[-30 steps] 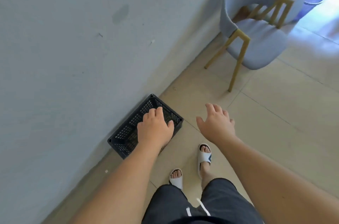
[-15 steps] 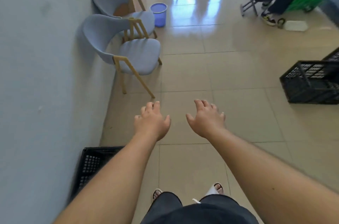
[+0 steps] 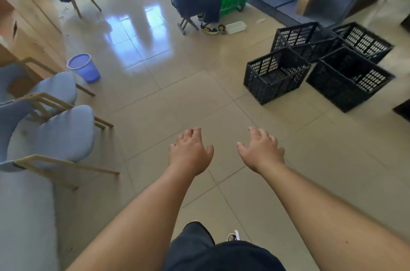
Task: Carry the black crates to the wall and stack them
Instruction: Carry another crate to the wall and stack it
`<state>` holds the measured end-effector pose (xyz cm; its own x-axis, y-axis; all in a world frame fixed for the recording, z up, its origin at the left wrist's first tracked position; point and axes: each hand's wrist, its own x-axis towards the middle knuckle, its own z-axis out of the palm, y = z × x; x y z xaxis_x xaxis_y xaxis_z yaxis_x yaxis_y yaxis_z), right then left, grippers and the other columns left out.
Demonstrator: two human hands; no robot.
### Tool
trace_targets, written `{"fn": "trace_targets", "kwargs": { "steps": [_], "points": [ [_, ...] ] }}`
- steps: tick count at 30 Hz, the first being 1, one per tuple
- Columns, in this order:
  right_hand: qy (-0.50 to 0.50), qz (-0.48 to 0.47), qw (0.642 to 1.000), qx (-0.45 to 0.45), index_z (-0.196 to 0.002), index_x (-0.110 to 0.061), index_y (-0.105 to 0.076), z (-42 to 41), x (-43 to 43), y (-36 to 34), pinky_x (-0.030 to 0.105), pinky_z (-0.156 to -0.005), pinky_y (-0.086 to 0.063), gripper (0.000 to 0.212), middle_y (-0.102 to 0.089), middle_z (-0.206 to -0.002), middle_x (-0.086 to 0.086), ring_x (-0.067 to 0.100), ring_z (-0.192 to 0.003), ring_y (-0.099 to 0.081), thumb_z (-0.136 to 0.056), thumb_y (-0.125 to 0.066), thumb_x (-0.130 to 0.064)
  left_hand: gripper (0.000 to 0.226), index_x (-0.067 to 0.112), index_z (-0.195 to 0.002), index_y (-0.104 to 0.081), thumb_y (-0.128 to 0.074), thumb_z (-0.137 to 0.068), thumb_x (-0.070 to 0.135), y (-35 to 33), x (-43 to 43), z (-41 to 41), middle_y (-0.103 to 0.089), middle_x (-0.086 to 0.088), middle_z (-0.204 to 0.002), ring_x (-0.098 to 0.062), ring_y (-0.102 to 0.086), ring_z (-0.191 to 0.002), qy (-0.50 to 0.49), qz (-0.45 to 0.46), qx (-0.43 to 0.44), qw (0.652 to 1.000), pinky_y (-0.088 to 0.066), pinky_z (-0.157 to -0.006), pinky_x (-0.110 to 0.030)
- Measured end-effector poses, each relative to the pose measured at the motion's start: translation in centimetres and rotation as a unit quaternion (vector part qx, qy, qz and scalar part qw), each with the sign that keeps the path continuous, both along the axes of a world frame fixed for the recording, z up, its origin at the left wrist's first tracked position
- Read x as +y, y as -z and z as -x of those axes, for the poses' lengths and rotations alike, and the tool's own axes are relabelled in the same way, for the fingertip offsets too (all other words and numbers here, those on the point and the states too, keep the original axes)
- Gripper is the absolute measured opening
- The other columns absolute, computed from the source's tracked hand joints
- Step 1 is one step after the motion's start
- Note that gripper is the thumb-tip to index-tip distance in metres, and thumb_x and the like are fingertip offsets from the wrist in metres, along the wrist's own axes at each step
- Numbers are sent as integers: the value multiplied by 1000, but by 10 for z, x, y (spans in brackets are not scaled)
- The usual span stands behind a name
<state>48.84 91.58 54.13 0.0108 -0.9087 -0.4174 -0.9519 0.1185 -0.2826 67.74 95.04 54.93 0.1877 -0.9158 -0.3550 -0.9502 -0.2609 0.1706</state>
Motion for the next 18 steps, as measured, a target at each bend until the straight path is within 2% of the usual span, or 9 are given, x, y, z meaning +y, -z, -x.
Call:
{"fn": "trace_targets", "kwargs": {
  "steps": [6,10,18],
  "points": [
    [90,-19,996,11,-160,-26,-23,67,-75,12,59,-111,-31,71,-29,-164,5,33,-145,-31,-99,-41,-58,72,20,-161,-21,-38,-101,57,17,-107,59,-30,-4,-164,-27,-31,-148,84,-14,18,996,-33,-112,-49],
    [146,-17,989,33,-161,-27,-20,109,-139,10,59,-114,-29,71,-25,-166,4,33,-147,-28,-100,-40,-58,75,20,-162,-19,-39,-101,57,23,-193,89,-28,-5,-166,-29,-30,-149,142,-15,40,989,-32,-114,-50],
    [293,-22,955,34,-161,-29,-22,189,-238,3,58,-113,-31,71,-26,-166,3,33,-146,-29,-99,-42,-58,71,19,-160,-23,-39,-101,55,12,-348,171,-31,-6,-163,-30,-33,-146,258,-14,37,965,-36,-111,-50]
  ]
}}
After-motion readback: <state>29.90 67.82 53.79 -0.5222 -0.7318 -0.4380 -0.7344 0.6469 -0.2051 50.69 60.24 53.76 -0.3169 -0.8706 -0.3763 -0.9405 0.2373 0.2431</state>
